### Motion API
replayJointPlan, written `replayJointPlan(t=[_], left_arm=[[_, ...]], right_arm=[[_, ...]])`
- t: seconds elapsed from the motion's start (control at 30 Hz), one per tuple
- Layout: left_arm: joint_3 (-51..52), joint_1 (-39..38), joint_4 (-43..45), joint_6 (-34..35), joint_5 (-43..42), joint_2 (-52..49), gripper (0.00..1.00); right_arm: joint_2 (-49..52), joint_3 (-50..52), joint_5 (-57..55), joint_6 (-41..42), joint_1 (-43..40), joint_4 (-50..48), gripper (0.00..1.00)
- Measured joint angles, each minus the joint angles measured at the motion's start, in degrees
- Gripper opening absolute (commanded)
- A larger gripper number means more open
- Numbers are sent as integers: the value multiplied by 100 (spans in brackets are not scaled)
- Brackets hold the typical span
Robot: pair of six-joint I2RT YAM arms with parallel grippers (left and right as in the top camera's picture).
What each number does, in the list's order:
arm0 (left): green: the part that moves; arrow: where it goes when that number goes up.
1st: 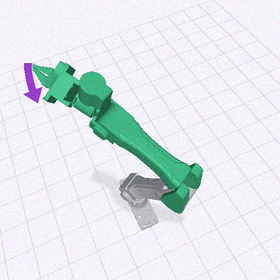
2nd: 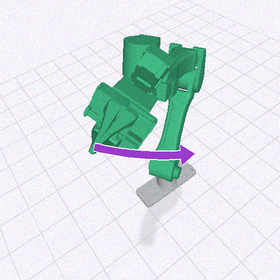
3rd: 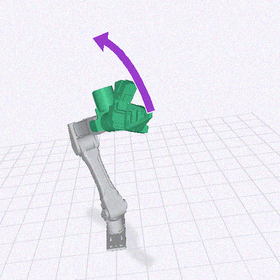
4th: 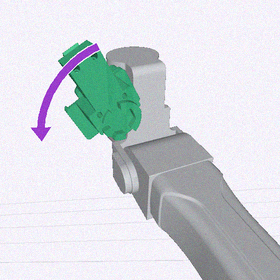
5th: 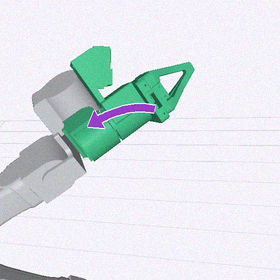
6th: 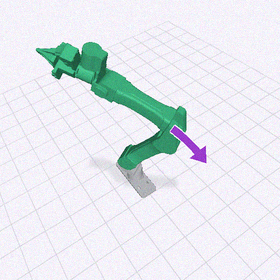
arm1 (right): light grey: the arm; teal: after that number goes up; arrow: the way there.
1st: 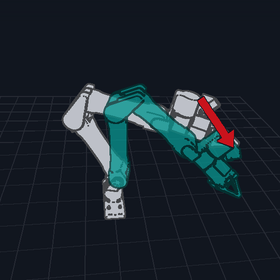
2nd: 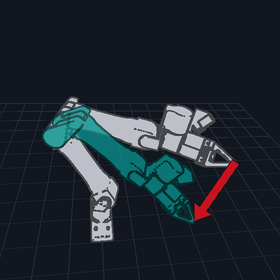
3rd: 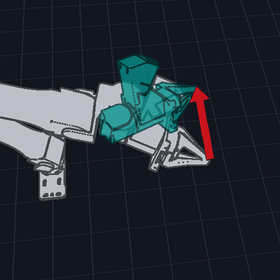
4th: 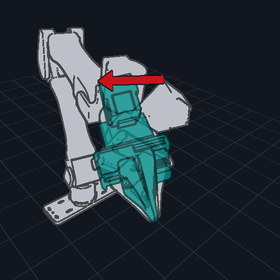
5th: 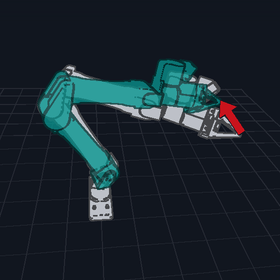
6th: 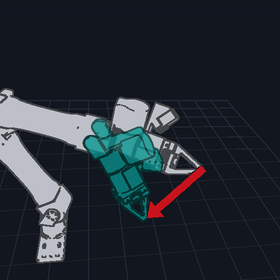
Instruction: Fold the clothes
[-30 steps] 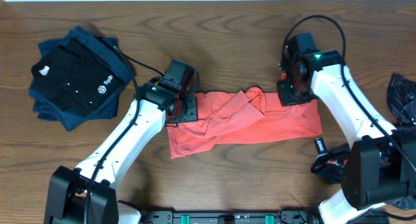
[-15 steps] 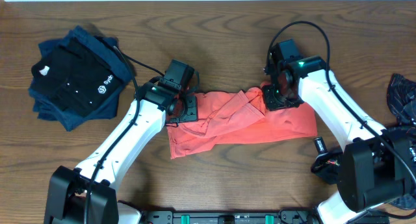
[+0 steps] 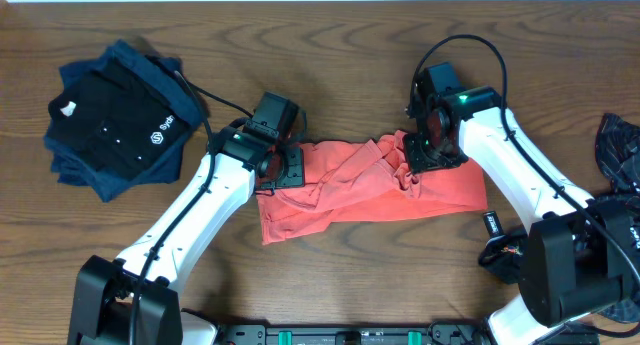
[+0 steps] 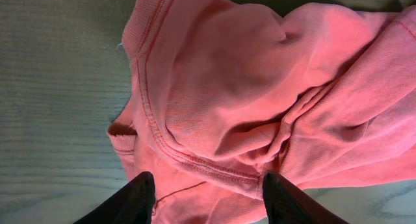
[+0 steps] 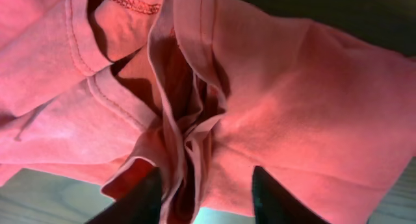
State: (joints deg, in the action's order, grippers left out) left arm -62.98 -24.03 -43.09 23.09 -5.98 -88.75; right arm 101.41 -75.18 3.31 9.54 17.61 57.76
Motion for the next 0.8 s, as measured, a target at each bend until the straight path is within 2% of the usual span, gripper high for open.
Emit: replayJointPlan(t=[0.23, 0.37, 0.57, 0.8], left_arm=[[0, 0, 0, 0, 0, 0, 56], [0, 0, -2, 0, -2, 0, 56], [0, 0, -26, 0, -2, 0, 56], [0, 0, -28, 0, 0, 0, 56]], right_arm=[[0, 44, -20, 59, 219, 35, 49], [0, 450, -7, 236, 404, -501, 48], [0, 1287, 533, 361, 487, -966, 37], [0, 1486, 765, 363, 492, -885, 43]])
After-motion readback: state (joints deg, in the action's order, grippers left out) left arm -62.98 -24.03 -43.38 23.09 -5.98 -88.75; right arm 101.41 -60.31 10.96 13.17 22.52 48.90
